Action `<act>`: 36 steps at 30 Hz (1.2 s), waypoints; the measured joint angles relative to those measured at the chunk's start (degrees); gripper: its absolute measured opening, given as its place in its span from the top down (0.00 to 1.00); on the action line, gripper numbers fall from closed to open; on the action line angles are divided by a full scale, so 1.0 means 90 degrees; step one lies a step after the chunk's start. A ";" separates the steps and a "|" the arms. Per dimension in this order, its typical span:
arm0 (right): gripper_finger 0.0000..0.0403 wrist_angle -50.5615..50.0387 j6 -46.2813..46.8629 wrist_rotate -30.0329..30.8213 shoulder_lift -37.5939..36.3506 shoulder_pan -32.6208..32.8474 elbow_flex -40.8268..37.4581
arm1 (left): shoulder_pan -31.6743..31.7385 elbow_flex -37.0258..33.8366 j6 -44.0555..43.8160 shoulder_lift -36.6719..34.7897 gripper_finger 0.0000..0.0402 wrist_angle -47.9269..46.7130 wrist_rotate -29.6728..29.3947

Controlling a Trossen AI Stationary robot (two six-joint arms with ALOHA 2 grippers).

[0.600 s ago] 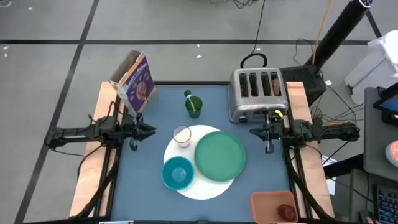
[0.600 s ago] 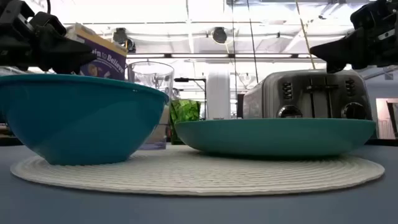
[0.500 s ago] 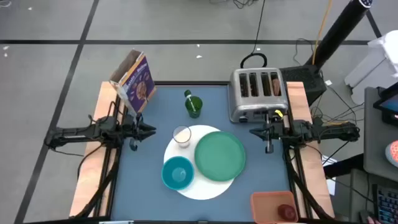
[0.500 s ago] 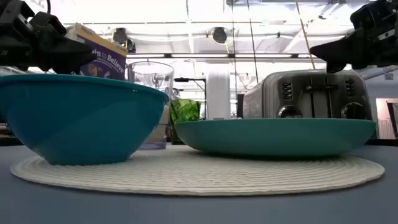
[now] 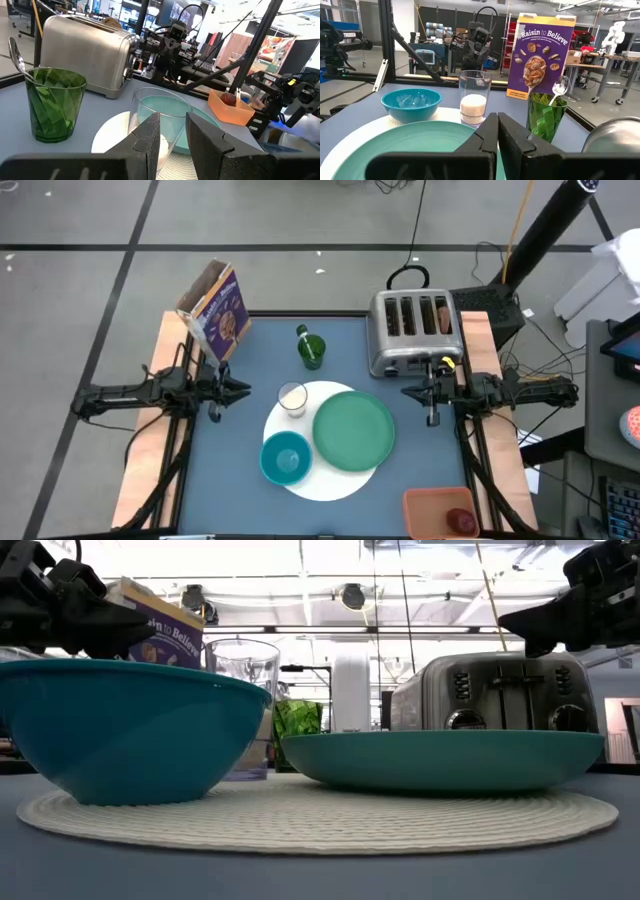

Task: Arrange a breakfast setting

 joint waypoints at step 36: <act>0.98 -0.0001 0.0002 0.0000 -0.0002 0.0001 0.0001 | -0.0001 0.0002 -0.0048 -0.0002 0.75 0.0965 -0.0172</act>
